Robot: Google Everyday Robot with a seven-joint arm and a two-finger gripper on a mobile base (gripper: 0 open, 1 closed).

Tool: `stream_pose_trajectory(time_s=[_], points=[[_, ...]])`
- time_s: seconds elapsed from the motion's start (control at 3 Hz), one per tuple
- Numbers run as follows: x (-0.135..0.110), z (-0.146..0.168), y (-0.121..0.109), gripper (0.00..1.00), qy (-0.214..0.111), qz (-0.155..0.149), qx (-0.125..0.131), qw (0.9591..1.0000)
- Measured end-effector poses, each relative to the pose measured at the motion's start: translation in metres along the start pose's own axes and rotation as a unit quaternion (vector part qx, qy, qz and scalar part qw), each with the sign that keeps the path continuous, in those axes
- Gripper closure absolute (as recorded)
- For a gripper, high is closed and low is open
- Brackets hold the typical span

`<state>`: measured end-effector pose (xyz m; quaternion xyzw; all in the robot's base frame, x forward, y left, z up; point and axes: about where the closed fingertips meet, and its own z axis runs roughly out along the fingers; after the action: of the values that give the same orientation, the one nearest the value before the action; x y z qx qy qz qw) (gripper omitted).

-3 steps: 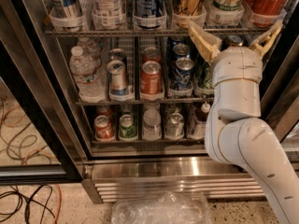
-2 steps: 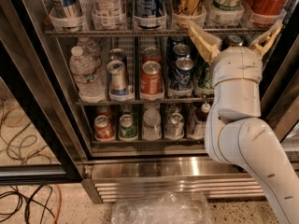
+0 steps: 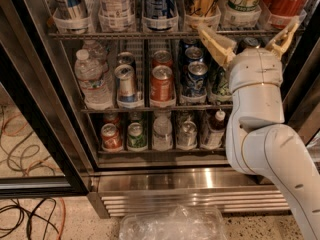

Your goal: Pick 7up can from top shelf of fridge

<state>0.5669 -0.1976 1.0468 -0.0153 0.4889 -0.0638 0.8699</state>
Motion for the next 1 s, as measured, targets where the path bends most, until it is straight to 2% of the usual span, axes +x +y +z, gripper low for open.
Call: stream_pose_trajectory(time_s=[0.33,0.67,1.0], points=[[0.0000,0.0000,0.0000,0.00,0.000,0.000,0.000,1.0000],[0.0000,0.0000,0.0000,0.05,0.000,0.000,0.000,1.0000],[0.0000,0.0000,0.0000,0.23,0.000,0.000,0.000,1.0000]])
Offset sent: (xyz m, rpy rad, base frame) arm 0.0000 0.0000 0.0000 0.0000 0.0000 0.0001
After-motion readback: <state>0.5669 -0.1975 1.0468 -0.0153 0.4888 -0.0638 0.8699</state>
